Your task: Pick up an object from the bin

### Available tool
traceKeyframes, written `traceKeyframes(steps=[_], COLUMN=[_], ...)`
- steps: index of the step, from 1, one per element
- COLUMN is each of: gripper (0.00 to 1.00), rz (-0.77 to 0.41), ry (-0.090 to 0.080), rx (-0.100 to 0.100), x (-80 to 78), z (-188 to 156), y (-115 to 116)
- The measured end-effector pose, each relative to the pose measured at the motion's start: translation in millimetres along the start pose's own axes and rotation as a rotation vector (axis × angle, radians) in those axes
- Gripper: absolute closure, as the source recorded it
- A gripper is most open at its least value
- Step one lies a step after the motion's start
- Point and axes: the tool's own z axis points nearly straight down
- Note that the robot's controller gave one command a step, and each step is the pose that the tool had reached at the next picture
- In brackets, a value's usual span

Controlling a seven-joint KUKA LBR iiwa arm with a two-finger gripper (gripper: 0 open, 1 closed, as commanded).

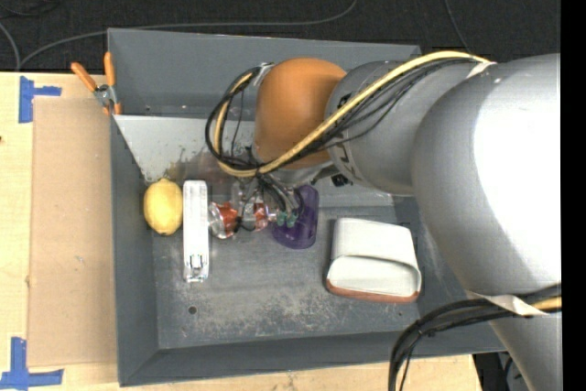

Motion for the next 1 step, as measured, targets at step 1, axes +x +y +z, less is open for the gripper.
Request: traceKeyframes(steps=[1], gripper=[1.0], rz=[0.001], ry=[0.011], rx=[0.002], x=[2.9], z=[-22.9], y=[-0.8])
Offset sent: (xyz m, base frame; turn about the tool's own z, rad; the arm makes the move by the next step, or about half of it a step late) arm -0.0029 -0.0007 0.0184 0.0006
